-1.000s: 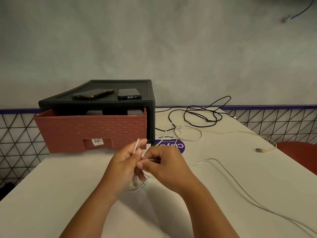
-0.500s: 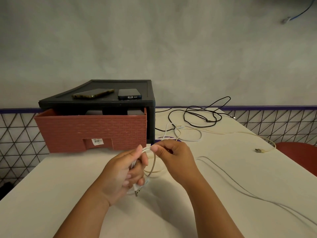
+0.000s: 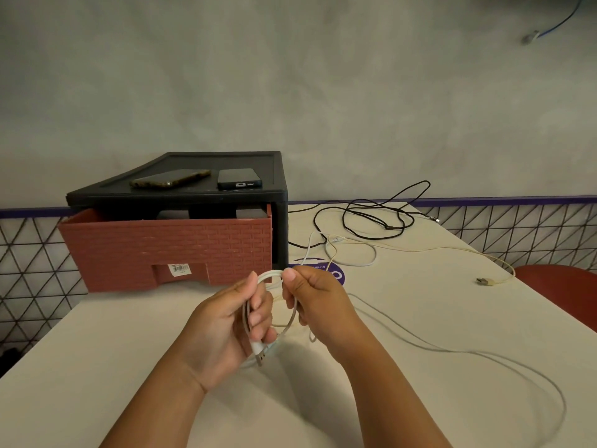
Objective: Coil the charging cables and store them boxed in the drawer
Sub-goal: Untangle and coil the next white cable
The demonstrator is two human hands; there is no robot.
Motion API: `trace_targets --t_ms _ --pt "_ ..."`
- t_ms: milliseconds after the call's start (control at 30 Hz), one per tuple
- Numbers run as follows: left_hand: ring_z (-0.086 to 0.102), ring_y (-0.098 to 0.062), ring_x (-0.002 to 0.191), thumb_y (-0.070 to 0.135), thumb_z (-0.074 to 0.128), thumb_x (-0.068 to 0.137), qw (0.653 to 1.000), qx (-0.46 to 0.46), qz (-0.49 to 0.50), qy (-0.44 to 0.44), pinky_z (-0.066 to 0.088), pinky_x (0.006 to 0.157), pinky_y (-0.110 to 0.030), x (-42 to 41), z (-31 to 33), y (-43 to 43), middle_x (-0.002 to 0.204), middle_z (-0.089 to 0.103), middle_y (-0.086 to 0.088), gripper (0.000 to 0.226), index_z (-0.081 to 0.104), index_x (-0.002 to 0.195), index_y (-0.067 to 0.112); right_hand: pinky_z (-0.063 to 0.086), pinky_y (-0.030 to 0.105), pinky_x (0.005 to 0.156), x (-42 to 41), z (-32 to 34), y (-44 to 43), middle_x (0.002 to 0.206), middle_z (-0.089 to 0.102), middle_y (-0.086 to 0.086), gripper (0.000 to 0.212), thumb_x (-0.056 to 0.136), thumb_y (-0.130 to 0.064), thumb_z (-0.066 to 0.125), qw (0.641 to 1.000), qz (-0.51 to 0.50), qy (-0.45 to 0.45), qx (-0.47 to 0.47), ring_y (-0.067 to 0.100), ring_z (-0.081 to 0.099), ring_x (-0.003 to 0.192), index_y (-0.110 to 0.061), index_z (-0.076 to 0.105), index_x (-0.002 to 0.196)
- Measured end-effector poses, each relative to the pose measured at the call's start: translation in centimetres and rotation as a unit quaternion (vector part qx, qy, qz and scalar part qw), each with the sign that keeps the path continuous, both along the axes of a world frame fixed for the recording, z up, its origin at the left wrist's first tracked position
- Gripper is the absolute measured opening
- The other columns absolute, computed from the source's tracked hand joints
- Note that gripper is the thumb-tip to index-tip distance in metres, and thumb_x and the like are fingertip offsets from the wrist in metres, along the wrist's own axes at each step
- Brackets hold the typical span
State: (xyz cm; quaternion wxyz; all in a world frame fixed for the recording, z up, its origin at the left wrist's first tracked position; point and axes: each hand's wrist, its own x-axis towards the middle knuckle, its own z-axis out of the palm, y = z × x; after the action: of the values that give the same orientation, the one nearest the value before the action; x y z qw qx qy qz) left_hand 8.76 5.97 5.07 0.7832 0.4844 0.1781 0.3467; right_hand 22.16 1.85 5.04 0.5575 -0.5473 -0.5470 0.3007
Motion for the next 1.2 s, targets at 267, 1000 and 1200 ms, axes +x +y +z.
trace_targets --t_ms 267,1000,1200 --pt "0.05 -0.012 0.047 0.04 0.093 0.039 0.997 -0.062 -0.028 -0.046 0.046 0.041 -0.021 -0.5 0.1 0.5 0.059 0.051 -0.005 0.054 0.047 0.047 0.013 0.032 0.011 0.049 0.3 -0.1 0.2 0.051 0.048 -0.009 0.029 0.094 -0.026 0.052 0.999 -0.023 -0.022 -0.007 -0.001 0.04 0.045 -0.018 0.053 0.066" --pt "0.062 -0.017 0.111 0.027 0.044 0.09 0.963 -0.099 0.186 -0.167 0.055 0.08 -0.043 -0.6 1.1 0.6 0.118 0.067 0.004 0.034 0.071 0.071 0.023 0.036 0.03 0.076 -2.0 -0.8 -0.1 0.114 0.058 0.01 0.024 0.095 -0.029 0.046 0.923 0.056 -0.356 -0.136 0.024 0.052 0.104 -0.017 0.047 0.116" --pt "0.054 -0.014 0.119 0.026 0.039 0.096 0.964 -0.082 0.21 -0.139 0.048 0.094 -0.047 -1.0 0.6 1.3 0.12 0.066 0.007 0.025 0.056 0.078 0.024 0.04 0.034 0.082 -2.3 -0.8 -0.6 0.119 0.057 0.014 0.025 0.096 -0.026 0.044 0.895 0.102 -0.396 -0.179 0.028 0.052 0.105 -0.013 0.05 0.116"
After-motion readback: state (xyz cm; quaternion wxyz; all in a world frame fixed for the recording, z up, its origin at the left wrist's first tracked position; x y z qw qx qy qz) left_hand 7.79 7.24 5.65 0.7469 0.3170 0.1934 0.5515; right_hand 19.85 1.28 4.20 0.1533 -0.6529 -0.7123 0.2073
